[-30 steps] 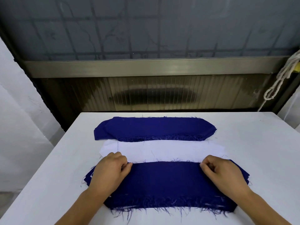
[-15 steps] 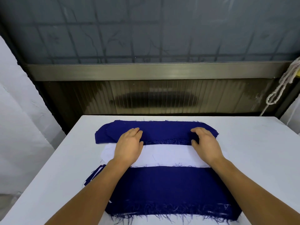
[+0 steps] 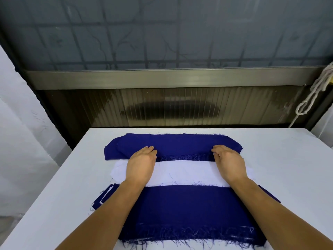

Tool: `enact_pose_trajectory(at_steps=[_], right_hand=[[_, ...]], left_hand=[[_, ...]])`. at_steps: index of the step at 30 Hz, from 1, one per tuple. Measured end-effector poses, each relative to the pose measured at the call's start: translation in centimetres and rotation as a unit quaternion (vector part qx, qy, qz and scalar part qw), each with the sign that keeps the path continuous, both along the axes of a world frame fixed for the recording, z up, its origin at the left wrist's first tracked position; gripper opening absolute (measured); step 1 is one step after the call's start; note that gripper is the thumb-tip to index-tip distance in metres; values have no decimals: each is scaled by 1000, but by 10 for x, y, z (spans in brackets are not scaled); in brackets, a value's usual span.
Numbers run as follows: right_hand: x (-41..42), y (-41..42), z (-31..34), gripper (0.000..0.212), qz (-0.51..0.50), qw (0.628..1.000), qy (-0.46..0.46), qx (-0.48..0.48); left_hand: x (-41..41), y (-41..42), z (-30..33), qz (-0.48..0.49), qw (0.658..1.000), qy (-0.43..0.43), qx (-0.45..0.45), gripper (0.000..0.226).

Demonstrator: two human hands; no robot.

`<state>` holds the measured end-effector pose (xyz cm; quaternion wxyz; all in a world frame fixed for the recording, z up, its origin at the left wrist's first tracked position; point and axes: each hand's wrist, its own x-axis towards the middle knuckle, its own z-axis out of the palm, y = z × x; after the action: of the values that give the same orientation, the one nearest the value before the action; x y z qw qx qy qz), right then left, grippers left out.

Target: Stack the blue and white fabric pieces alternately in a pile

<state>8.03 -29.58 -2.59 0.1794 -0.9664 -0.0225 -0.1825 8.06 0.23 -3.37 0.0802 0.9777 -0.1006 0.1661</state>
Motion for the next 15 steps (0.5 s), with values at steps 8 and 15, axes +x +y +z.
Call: enact_pose_trajectory(at_steps=[8,15], right_hand=[[0,1,1,19,-17,1000,-12,8],[-1,1,2,10,-20,999,-28,23]], left_hand=[[-3,-2,4,5,999,-13,-34,29],[-8,-7,11,18,999,-27,-29,10]])
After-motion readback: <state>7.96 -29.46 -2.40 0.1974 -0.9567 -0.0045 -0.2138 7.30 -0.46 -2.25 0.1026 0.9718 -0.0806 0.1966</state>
